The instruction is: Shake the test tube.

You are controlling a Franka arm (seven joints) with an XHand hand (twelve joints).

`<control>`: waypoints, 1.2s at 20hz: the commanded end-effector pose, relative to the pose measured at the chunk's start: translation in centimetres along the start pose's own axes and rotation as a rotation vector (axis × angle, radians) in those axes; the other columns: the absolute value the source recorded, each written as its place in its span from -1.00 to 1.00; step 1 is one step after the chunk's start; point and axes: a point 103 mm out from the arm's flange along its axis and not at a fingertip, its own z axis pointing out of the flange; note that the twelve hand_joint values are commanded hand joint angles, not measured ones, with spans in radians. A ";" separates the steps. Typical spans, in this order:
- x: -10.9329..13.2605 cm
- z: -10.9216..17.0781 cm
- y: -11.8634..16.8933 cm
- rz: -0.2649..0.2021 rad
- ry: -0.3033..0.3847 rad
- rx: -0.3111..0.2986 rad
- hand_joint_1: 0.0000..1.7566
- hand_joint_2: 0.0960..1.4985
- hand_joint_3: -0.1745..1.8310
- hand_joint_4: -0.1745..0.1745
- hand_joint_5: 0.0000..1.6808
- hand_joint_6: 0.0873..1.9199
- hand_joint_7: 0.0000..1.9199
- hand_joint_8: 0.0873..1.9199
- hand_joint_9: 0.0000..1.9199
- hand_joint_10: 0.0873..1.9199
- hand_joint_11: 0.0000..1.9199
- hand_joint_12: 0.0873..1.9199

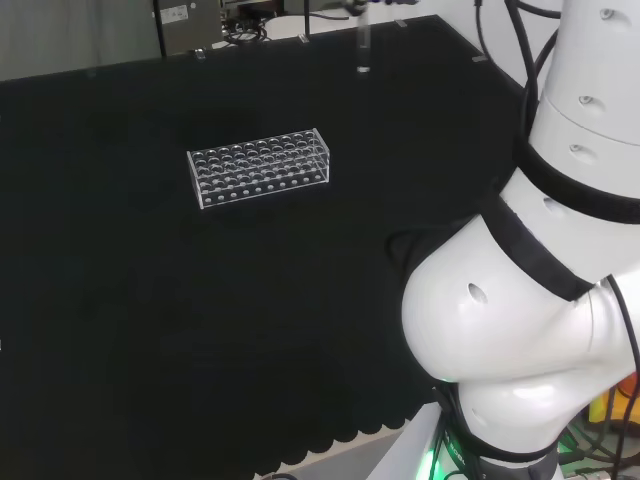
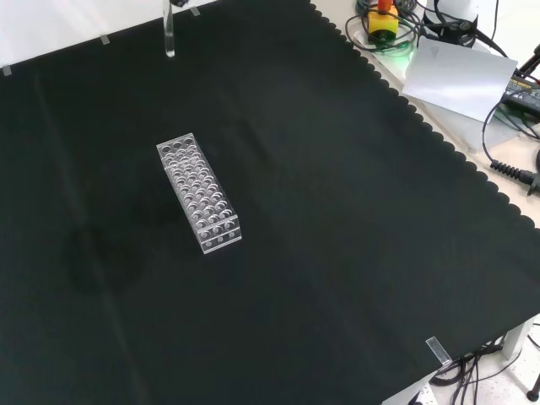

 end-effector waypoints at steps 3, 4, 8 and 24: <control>-3.4 -1.1 0.7 0.082 -0.030 -0.037 0.40 -0.20 -0.20 -1.00 0.58 -0.49 0.78 -0.55 0.71 -0.41 0.33 -0.17; -2.9 -1.0 0.6 0.071 -0.026 -0.033 0.40 -0.20 -0.20 -1.00 0.58 -0.49 0.78 -0.55 0.71 -0.41 0.33 -0.17; 0.4 -0.2 0.0 -0.009 -0.006 -0.008 0.40 -0.20 -0.20 -1.00 0.58 -0.49 0.78 -0.55 0.71 -0.40 0.33 -0.17; 17.7 2.7 -6.5 -0.433 0.113 0.138 0.40 -0.20 -0.20 -1.00 0.57 -0.49 0.78 -0.55 0.70 -0.40 0.33 -0.17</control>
